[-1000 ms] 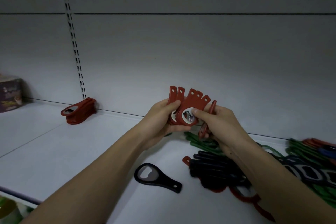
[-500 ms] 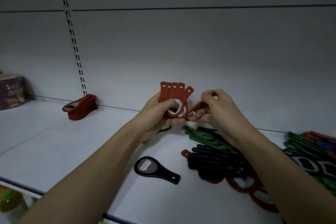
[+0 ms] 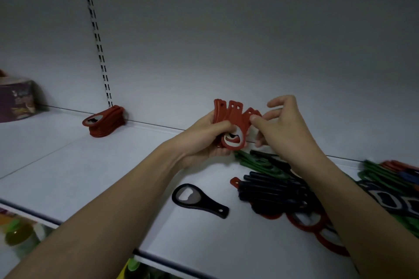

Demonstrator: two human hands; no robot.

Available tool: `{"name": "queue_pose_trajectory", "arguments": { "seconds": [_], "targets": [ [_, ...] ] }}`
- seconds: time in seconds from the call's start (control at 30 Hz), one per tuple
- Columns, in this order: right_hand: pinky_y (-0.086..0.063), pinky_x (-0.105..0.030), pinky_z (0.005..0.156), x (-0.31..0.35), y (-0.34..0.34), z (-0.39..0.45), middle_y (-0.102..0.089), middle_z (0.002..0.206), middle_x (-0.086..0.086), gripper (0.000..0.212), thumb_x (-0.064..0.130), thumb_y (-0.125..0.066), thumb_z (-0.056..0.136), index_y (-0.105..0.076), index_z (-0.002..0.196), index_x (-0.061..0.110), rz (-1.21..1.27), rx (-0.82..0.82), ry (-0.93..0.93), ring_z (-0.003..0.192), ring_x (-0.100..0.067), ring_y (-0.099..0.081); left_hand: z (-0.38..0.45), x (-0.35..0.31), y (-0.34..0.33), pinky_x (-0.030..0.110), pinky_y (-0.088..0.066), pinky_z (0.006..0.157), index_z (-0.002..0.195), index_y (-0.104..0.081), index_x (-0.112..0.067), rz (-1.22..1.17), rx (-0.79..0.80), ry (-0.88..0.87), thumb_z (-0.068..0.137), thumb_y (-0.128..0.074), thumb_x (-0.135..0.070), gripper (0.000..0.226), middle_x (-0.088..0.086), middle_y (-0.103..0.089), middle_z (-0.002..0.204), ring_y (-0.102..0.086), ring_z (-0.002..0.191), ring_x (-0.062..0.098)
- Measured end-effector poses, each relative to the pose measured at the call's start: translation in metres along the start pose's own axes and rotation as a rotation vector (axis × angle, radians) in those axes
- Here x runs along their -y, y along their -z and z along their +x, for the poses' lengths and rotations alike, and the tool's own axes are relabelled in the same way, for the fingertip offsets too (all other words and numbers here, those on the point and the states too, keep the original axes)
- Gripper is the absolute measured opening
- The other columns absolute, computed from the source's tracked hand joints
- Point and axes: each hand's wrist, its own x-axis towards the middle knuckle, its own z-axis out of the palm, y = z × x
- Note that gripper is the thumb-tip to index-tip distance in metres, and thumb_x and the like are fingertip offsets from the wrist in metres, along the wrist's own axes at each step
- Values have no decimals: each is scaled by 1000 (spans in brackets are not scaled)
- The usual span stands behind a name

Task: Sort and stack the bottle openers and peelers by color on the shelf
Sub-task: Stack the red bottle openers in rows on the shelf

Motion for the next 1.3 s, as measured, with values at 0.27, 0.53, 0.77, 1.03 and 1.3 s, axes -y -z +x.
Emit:
{"name": "queue_pose_trajectory", "arguments": {
  "seconds": [0.27,0.53,0.77,1.03,1.3],
  "targets": [
    [-54,-34,73,0,-17,-19,-70,87,-4,35,44,-73,81,-69,87,10,-778,553,-7,81,-18,-66,-1,-8,9,23,-51,49,113,-56,-17,-193,-148,-66,95,-45,-6,24,6,-75,98,-74,90,29],
    [-54,-34,72,-2,-24,-20,-69,84,-5,28,38,-71,86,-69,83,10,-675,466,12,80,-21,-65,6,0,14,26,-50,60,107,-65,-12,-111,-180,7,86,-63,7,29,1,-62,89,-63,92,19],
    [-54,-29,62,-4,-8,-2,-69,65,-4,18,30,-66,93,-62,93,12,10,176,10,56,-12,-64,1,-4,12,28,-52,57,108,-60,-17,59,-267,-12,90,-67,-42,31,1,-71,92,-73,72,16],
    [-55,-33,65,-5,-4,5,-67,65,-5,18,25,-67,93,-61,92,8,264,87,66,60,-18,-63,-2,3,-3,28,-56,64,111,-60,-6,249,46,-12,91,-46,-60,59,3,-68,94,-68,86,19],
    [-61,-36,74,13,7,1,-63,96,0,21,25,-64,94,-61,103,6,166,24,112,65,-15,-68,-9,-6,-12,28,-53,56,112,-61,-11,211,83,-22,80,-75,-8,35,1,-67,88,-70,84,18]
  ]
}}
